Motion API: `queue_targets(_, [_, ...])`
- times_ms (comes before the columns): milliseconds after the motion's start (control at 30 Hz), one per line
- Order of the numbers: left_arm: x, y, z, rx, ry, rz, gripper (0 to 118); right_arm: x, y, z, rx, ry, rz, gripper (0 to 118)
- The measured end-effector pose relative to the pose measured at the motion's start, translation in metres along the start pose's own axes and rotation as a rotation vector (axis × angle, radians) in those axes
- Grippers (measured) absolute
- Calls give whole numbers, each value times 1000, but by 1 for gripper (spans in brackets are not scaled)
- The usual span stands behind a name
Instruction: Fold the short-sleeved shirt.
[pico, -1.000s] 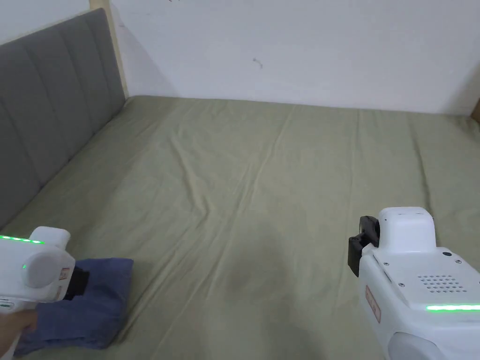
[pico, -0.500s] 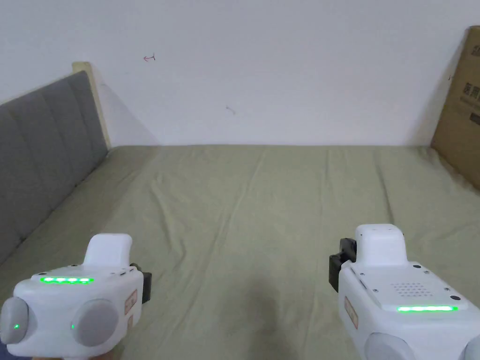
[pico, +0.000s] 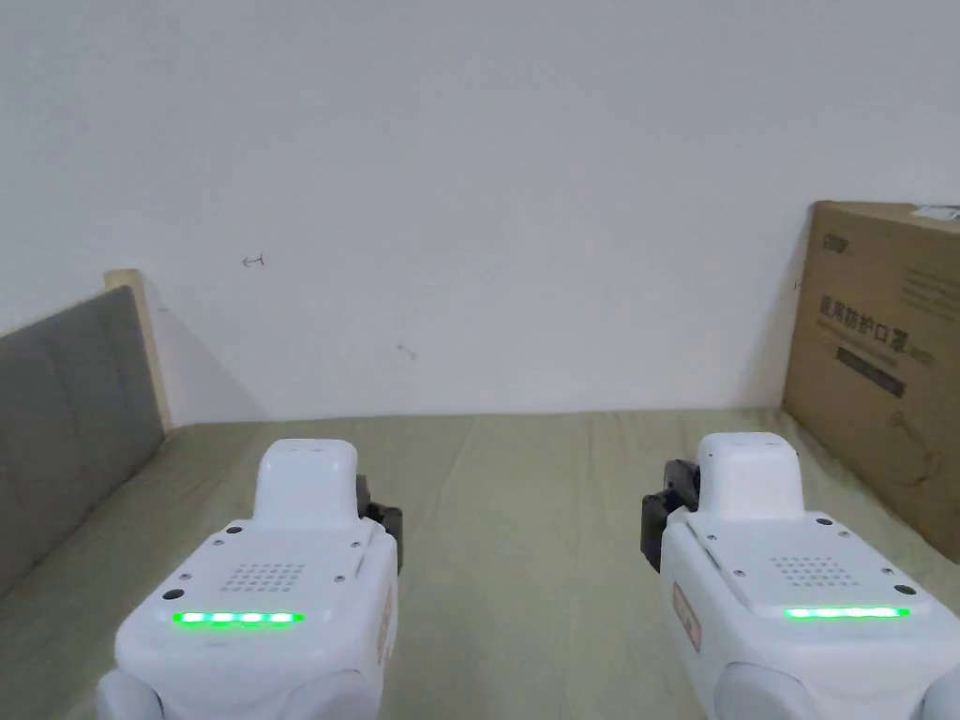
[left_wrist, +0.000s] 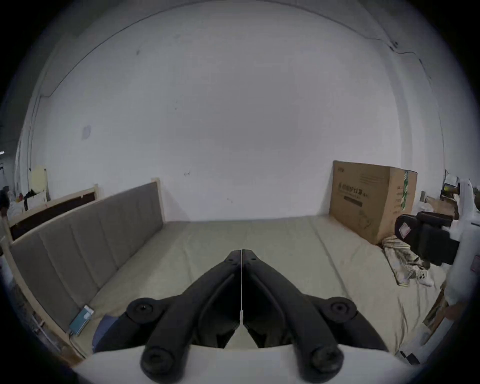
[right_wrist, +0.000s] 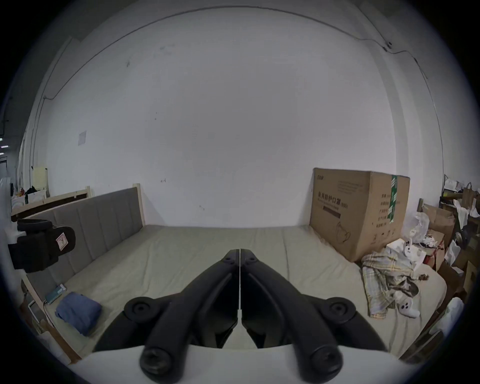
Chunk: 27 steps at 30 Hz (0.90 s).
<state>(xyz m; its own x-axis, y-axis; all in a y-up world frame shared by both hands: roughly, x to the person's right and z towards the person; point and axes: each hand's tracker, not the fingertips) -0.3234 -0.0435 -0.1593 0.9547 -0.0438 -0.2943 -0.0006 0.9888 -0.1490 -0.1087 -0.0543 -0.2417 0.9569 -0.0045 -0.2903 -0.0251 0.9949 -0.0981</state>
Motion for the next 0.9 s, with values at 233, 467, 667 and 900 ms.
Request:
queue_targets(233, [14, 7, 11, 42, 36, -8, 0, 5, 5, 15, 43, -13, 42, 2])
queue_targets(467, [15, 6, 18, 59, 61, -28, 27, 6, 1, 14, 27, -21, 37, 30])
queue_targets(667, [7, -1, 21, 51, 5, 49, 111, 7, -3, 12, 21, -15, 28, 74])
queue_targets(900, [6, 4, 23, 58, 38, 13, 111, 10, -2, 8, 15, -23, 13, 87])
